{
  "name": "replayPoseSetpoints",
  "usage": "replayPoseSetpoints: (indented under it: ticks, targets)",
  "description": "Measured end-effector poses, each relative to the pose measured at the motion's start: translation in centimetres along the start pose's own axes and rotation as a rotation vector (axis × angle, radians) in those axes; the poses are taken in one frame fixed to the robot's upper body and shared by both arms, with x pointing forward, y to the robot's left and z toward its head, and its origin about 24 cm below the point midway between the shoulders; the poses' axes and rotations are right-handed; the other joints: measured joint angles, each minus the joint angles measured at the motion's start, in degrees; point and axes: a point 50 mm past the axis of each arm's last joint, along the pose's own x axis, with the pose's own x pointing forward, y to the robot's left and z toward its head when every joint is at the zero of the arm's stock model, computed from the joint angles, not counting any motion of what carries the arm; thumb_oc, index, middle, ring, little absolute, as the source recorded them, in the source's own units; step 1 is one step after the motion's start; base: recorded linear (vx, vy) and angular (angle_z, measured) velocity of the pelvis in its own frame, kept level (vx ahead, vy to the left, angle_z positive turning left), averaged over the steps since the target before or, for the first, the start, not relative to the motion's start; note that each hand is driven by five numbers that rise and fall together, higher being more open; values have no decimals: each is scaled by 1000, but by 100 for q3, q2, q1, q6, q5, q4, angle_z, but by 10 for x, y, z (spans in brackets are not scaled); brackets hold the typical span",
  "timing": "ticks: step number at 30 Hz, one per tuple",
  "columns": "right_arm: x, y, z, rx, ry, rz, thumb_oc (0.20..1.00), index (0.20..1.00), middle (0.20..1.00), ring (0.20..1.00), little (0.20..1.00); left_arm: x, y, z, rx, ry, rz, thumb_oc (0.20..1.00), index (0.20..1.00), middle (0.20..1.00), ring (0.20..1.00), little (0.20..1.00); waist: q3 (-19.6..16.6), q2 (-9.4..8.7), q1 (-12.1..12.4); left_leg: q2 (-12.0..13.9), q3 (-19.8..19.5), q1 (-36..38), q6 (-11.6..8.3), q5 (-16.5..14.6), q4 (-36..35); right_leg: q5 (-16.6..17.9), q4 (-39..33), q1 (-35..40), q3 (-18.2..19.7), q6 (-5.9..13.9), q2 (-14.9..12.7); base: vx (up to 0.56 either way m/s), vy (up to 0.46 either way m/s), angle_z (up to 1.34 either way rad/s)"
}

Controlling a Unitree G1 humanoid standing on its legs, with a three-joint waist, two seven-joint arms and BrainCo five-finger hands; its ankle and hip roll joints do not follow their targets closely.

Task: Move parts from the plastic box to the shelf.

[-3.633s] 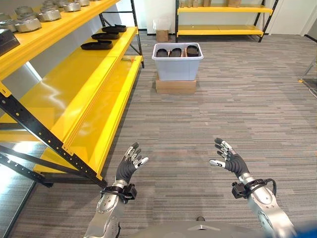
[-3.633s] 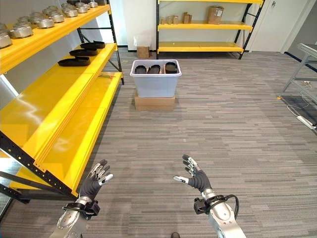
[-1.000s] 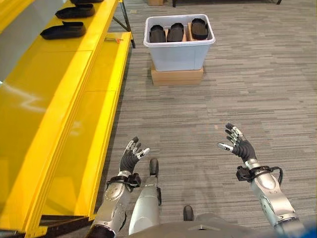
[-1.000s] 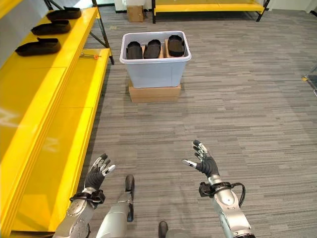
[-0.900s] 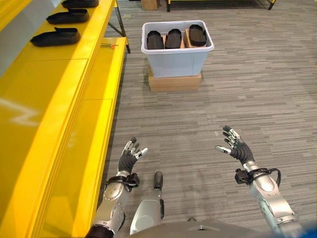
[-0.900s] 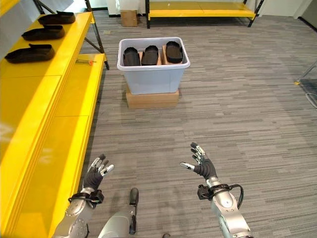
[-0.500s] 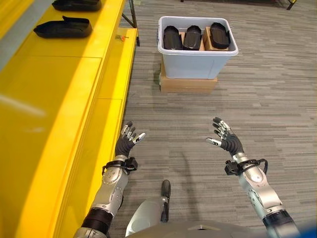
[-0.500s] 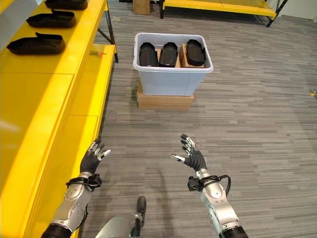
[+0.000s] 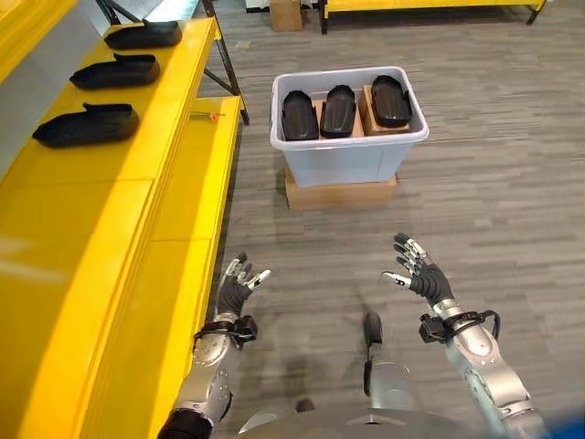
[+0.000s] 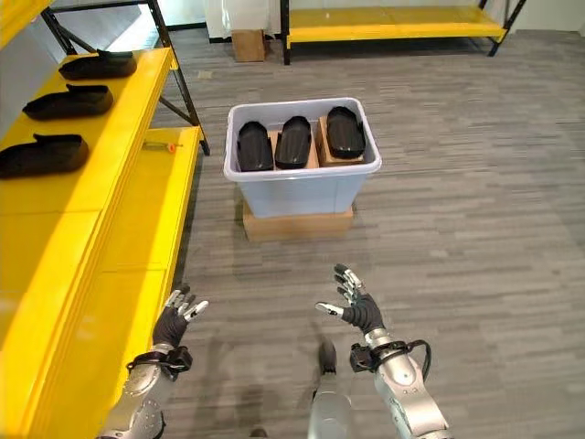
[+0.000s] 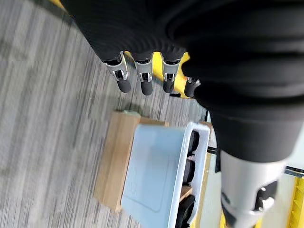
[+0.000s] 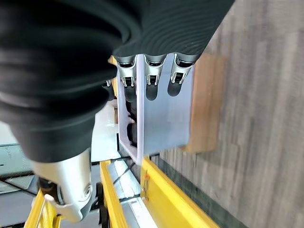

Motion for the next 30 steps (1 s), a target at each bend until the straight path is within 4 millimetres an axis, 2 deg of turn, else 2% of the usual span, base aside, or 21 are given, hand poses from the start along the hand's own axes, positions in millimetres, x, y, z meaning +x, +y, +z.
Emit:
replayPoseSetpoints:
  ticks: [1, 2, 4, 7, 10, 11, 12, 13, 14, 15, 16, 17, 18, 20, 21, 22, 23, 24, 25, 28, 30]
  targets:
    - [4, -3, 5, -18, -18, 1, 1000, 1000, 1000, 1000, 1000, 3, -3, 3, 0, -9, -9, 1000, 1000, 1000, 1000, 1000, 2, -8, -32, 79, -2, -138, -134, 89, 313, -82, 4, 81, -65, -118, 26, 166, -182, 8]
    - [8, -9, 10, -34, -33, -11, 1000, 1000, 1000, 1000, 1000, 6, -7, 7, 1, -23, -25, 1000, 1000, 1000, 1000, 1000, 5, -13, -32, 189, 26, -135, -117, 50, 282, -213, 52, 185, -127, -257, 101, 152, -165, 21]
    - [14, -17, 15, -52, -45, -37, 1000, 1000, 1000, 1000, 1000, 16, -14, 21, 1, -74, -53, 1000, 1000, 1000, 1000, 1000, -21, 33, -24, 506, 81, -109, -104, 325, -69, -545, 368, 211, -236, -371, 333, 129, -142, 3]
    - [20, -18, 21, -50, -73, -49, 1000, 1000, 1000, 1000, 1000, 21, -18, 31, 3, -109, -67, 1000, 1000, 1000, 1000, 1000, -29, 42, -46, 785, 87, -28, -110, 343, -120, -788, 545, 207, -267, -425, 576, 175, -156, -8]
    - [14, -16, 13, -42, -43, -52, 1000, 1000, 1000, 1000, 1000, 21, -18, 32, 1, -114, -66, 1000, 1000, 1000, 1000, 1000, -53, 25, -63, 892, 48, -37, -139, 358, -21, -1058, 642, 214, -267, -399, 701, 166, -198, 2]
    - [13, -15, 11, -36, -35, -53, 1000, 1000, 1000, 1000, 1000, 20, -16, 30, -2, -105, -58, 1000, 1000, 1000, 1000, 1000, -83, -25, -40, 886, 26, -156, -156, 355, 254, -1155, 630, 231, -248, -404, 735, 107, -264, 8]
    - [11, -14, 8, -27, -25, -55, 1000, 1000, 1000, 1000, 1000, 19, -14, 28, -1, -98, -53, 1000, 1000, 1000, 1000, 1000, -81, -127, -10, 827, -48, -633, -182, 368, 1187, -1229, 553, 325, -228, -489, 746, 95, -254, 5]
    - [7, -14, 4, -25, -10, -55, 1000, 1000, 1000, 1000, 1000, 17, -11, 26, -1, -89, -46, 1000, 1000, 1000, 1000, 1000, -106, -232, 96, 829, -79, -1189, -406, 654, 2286, -1221, 458, 433, -200, -690, 783, 53, -159, 0]
    - [3, -12, -1, -19, 8, -55, 1000, 1000, 1000, 1000, 1000, 14, -8, 23, 0, -76, -38, 1000, 1000, 1000, 1000, 1000, -166, -370, 221, 772, -257, -1810, -411, 1308, 3345, -1239, 351, 540, -168, -829, 792, 127, -148, -16]
    - [2, -12, -3, -16, 16, -57, 1000, 1000, 1000, 1000, 1000, 12, -7, 20, -6, -65, -33, 1000, 1000, 1000, 1000, 1000, -187, -442, 317, 700, -374, -2182, -314, 1585, 4024, -1233, 262, 626, -198, -882, 820, 155, -65, -15]
    - [3, -10, -3, -8, 12, -58, 1000, 1000, 1000, 1000, 1000, 10, -4, 17, -8, -52, -27, 1000, 1000, 1000, 1000, 1000, -189, -503, 323, 642, -324, -2437, -225, 1388, 4238, -1229, 218, 707, -220, -860, 832, 240, -56, 17]
    - [2, -12, -3, 3, 6, -77, 1000, 1000, 1000, 1000, 1000, 9, -5, 15, -4, -43, -34, 1000, 1000, 1000, 1000, 1000, -145, -545, 316, 351, -303, -2803, -251, 1018, 4258, -1284, 184, 801, -204, -772, 829, 216, 31, 27]
    - [4, -15, -2, 13, 2, -104, 1000, 1000, 1000, 1000, 1000, 11, -9, 18, -14, -58, -43, 1000, 1000, 1000, 1000, 1000, -53, -675, 381, 36, -80, -3085, -114, 674, 3903, -1273, 55, 887, -156, -706, 721, 149, 26, 24]
    - [8, -17, 1, 7, -8, -108, 1000, 1000, 1000, 1000, 1000, 7, -5, 12, -17, -38, -27, 1000, 1000, 1000, 1000, 1000, 12, -652, 477, -160, 508, -3263, 72, 656, 2270, -1249, -216, 1118, -107, -480, 726, 323, 102, -26]
    - [8, -17, 1, 4, -8, -106, 1000, 1000, 1000, 1000, 1000, 2, 0, 8, -16, -20, -10, 1000, 1000, 1000, 1000, 1000, 52, -529, 551, -42, 576, -3343, 130, 833, 1596, -1225, -305, 1342, -103, -647, 858, 490, 163, -45]
    - [7, -17, -1, 7, -7, -114, 1000, 1000, 1000, 1000, 1000, 0, 1, 3, -9, 1, -6, 1000, 1000, 1000, 1000, 1000, 7, -400, 619, 143, 649, -3234, 41, 1069, 664, -1405, -509, 1525, -113, -315, 999, 363, 123, -65]
    - [5, -17, -6, 6, 14, -120, 1000, 1000, 1000, 1000, 1000, -1, 3, 0, -9, 9, 0, 1000, 1000, 1000, 1000, 1000, -38, -255, 691, 343, 657, -2899, 60, 1211, -763, -1531, -541, 1654, -213, -199, 1085, 378, 134, -57]
    - [5, -18, -11, -4, 37, -127, 1000, 1000, 1000, 1000, 1000, 1, 5, 1, -2, 10, 5, 1000, 1000, 1000, 1000, 1000, 8, -114, 716, 425, 370, -2758, -15, 1352, -1379, -1487, -552, 1854, -228, -300, 1158, 310, 122, -49]
    - [2, -20, -17, -12, 65, -133, 1000, 1000, 1000, 1000, 1000, 2, 5, 1, -1, 12, 7, 1000, 1000, 1000, 1000, 1000, 52, -135, 660, 431, 277, -2704, 0, 1417, -1455, -1500, -621, 2003, -228, -322, 1183, 317, 148, -25]
    - [-4, -17, -23, -35, 93, -109, 1000, 1000, 1000, 1000, 1000, 1, 4, 3, -5, 2, 1, 1000, 1000, 1000, 1000, 1000, -28, -142, 636, 244, 271, -2500, 192, 1625, -792, -1673, -663, 2400, 55, -391, 1034, 282, 162, -50]
    - [-3, -14, -17, -35, 67, -94, 1000, 1000, 1000, 1000, 1000, 4, 0, 5, -5, -8, -11, 1000, 1000, 1000, 1000, 1000, -158, -59, 533, 0, 394, -2076, 512, 1881, -1002, -1839, -618, 2529, 217, -237, 889, 227, 143, -50]
